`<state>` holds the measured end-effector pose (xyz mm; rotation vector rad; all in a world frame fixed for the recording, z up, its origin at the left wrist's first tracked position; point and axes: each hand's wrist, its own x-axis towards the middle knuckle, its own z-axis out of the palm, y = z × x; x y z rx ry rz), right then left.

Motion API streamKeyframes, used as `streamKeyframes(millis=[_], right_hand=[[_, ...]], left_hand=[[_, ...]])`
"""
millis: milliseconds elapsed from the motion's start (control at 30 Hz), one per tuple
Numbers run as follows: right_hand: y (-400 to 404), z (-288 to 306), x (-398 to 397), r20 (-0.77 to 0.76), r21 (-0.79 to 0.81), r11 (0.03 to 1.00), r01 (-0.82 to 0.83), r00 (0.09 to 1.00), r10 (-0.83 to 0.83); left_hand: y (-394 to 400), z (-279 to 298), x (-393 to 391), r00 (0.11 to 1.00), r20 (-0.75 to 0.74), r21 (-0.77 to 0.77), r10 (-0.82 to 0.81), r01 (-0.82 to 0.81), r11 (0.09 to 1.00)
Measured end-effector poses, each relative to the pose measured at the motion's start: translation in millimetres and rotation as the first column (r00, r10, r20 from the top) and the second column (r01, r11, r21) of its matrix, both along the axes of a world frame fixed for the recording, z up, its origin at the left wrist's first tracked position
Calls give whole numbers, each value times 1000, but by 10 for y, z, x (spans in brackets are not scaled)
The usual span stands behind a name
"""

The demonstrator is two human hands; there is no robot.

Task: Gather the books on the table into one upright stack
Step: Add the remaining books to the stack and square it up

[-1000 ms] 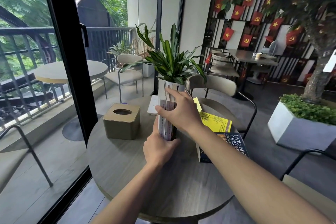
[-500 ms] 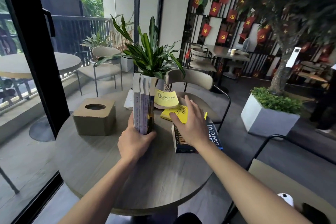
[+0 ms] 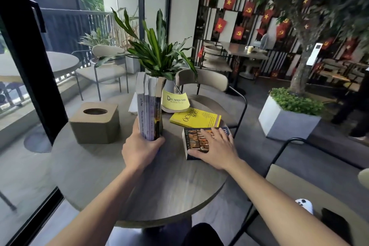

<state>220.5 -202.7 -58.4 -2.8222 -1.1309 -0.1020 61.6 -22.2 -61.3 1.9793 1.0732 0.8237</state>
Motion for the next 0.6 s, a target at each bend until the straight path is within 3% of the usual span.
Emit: streamKeyframes(millis=[300,600], right_hand=[[19,55,-7,-15,-54,998,-28,1000,27],[481,341,161,119,112,988,-101,989,88]], left_hand=[[-16,6,21,1000,11,4,25,-25,1000],[-54,42,134,986,30,-29,163,-162,986]])
